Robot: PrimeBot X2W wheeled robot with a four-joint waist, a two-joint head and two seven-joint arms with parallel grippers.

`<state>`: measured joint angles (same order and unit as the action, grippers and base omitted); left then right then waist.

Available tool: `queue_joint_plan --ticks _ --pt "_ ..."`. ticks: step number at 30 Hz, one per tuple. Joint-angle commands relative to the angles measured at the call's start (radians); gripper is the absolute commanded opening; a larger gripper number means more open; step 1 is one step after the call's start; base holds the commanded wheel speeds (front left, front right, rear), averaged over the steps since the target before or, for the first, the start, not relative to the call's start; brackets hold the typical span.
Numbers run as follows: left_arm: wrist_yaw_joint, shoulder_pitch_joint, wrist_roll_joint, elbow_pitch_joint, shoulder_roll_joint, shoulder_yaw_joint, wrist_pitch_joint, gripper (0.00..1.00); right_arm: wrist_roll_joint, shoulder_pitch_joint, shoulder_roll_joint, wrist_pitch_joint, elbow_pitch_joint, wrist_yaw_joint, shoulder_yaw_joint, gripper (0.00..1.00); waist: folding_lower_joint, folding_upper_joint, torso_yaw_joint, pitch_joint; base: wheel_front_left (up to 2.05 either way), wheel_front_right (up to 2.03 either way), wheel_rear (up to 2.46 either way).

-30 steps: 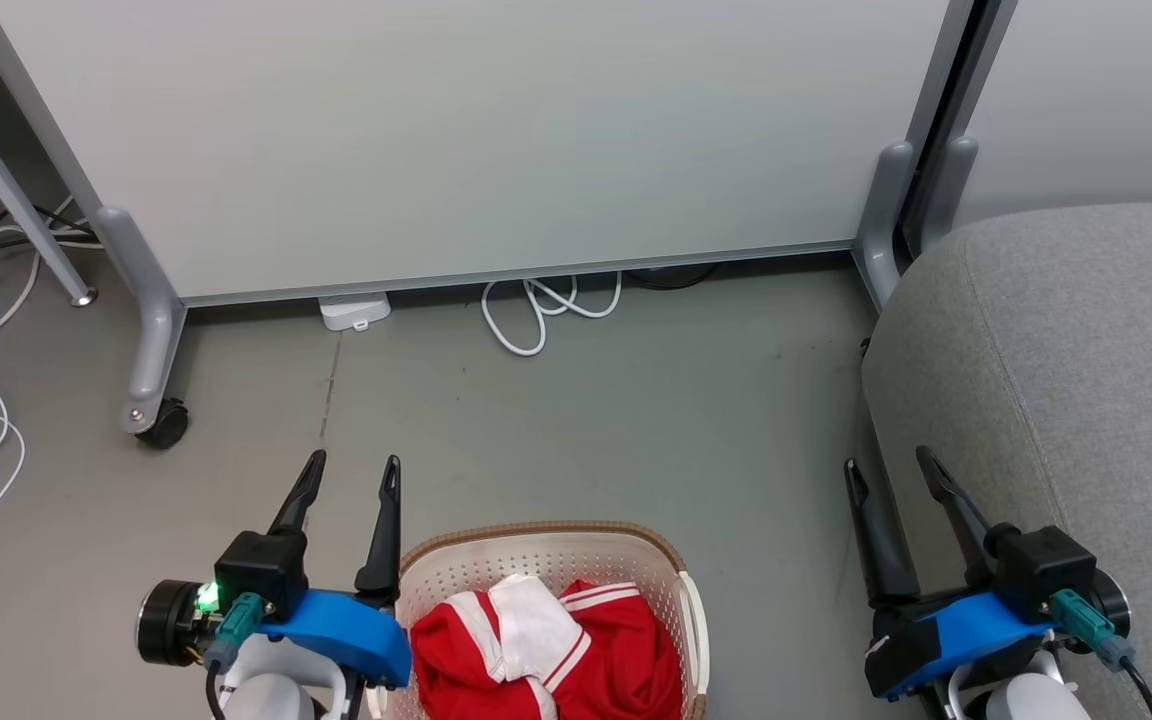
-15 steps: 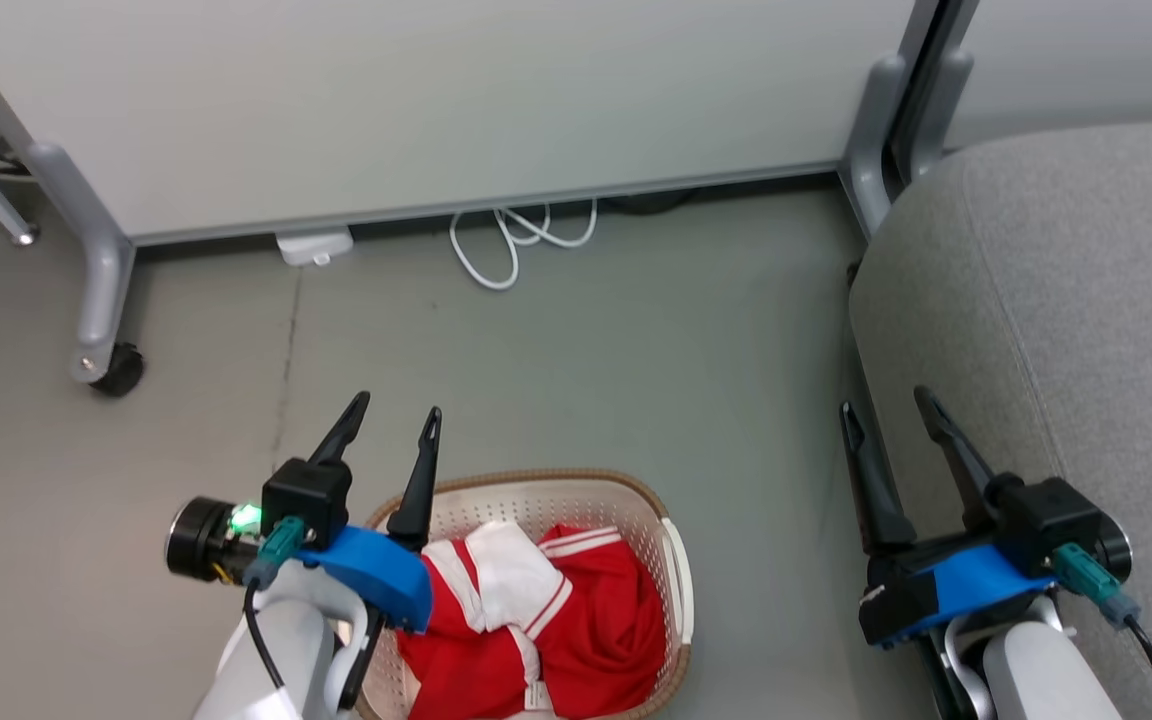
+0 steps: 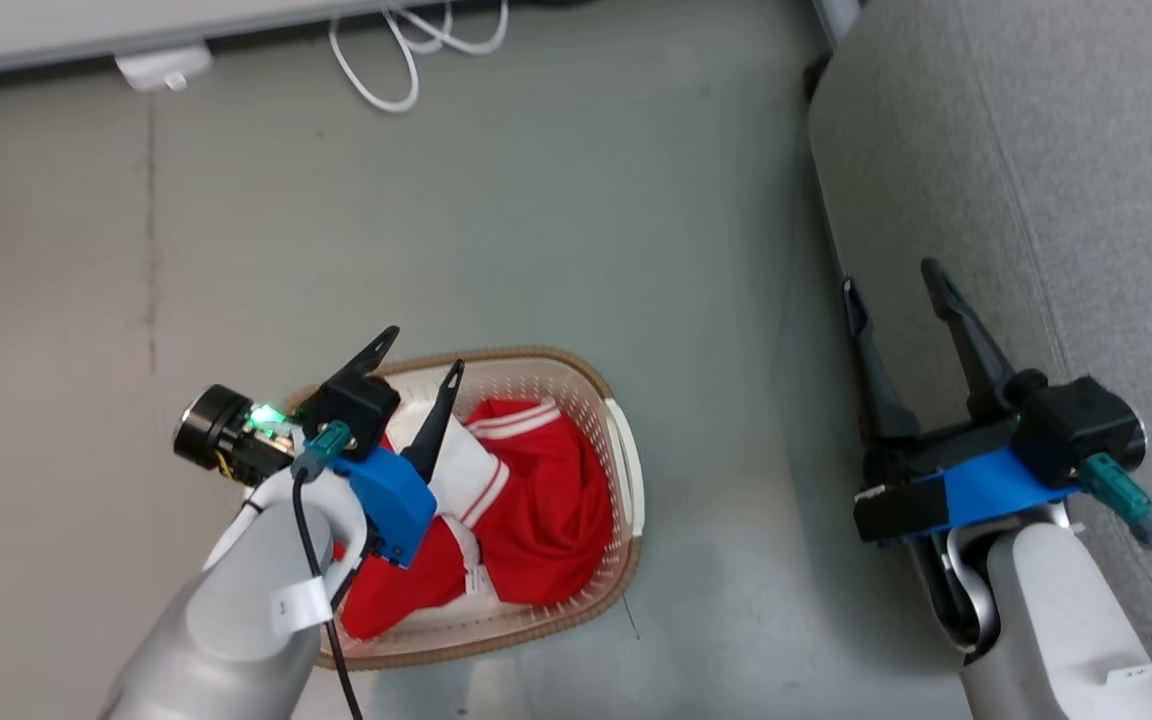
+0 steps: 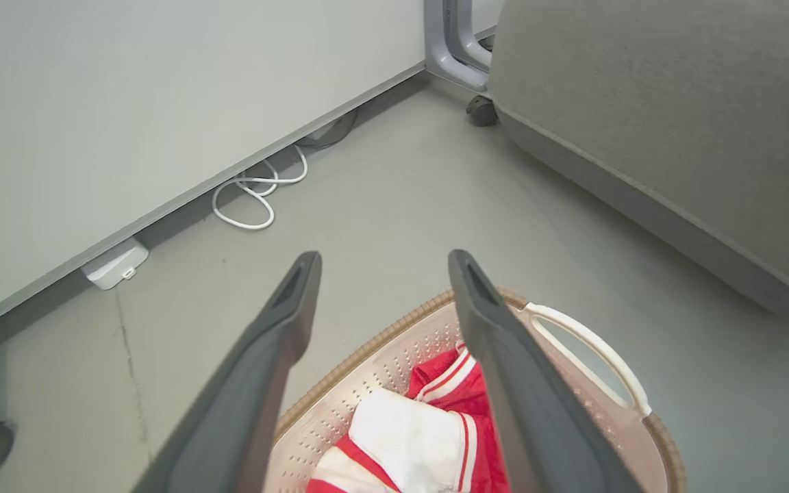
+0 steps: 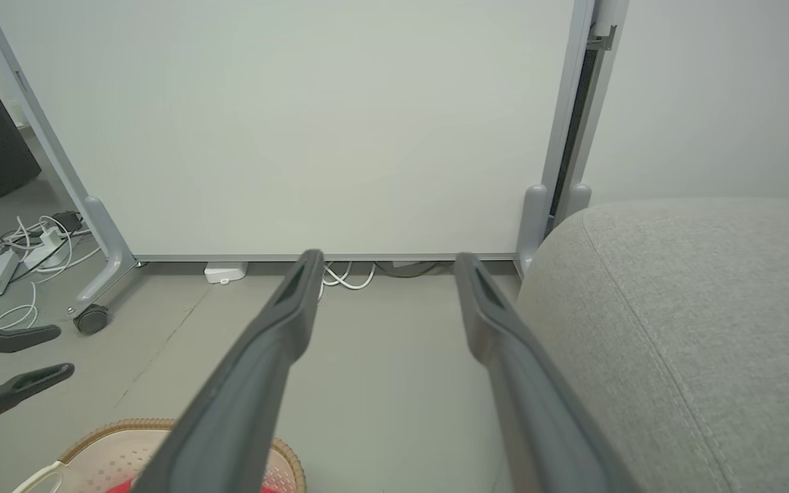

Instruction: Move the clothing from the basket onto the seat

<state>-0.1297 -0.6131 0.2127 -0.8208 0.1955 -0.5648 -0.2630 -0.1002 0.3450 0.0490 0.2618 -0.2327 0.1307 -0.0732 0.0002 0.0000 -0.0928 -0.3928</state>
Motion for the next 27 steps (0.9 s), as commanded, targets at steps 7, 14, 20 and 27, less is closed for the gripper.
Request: queue_joint_plan --ticks 7,14,20,27 --pt "-0.001 -0.166 0.044 -0.160 0.034 -0.218 -0.003 1.00 -0.013 0.085 0.002 0.005 0.047 0.000 -0.002 1.00 -0.0002 0.0000 -0.069 -0.240 0.00 0.00 0.00" --pt "-0.001 -0.258 0.066 -0.261 0.029 -0.378 -0.002 1.00 -0.008 0.120 0.002 0.005 0.081 0.000 -0.002 1.00 -0.0002 0.0000 -0.082 -0.334 0.00 0.00 0.00" --pt "-0.001 -0.346 0.082 -0.339 0.022 -0.517 0.035 1.00 -0.005 0.143 0.002 0.005 0.127 0.000 0.011 1.00 -0.0002 0.0000 -0.090 -0.442 0.00 0.00 0.00" --pt "-0.001 -0.423 0.121 -0.398 0.032 -0.626 0.097 1.00 -0.022 0.164 0.002 0.005 0.188 0.000 0.023 1.00 -0.0002 0.0000 -0.111 -0.549 0.00 0.00 0.00"
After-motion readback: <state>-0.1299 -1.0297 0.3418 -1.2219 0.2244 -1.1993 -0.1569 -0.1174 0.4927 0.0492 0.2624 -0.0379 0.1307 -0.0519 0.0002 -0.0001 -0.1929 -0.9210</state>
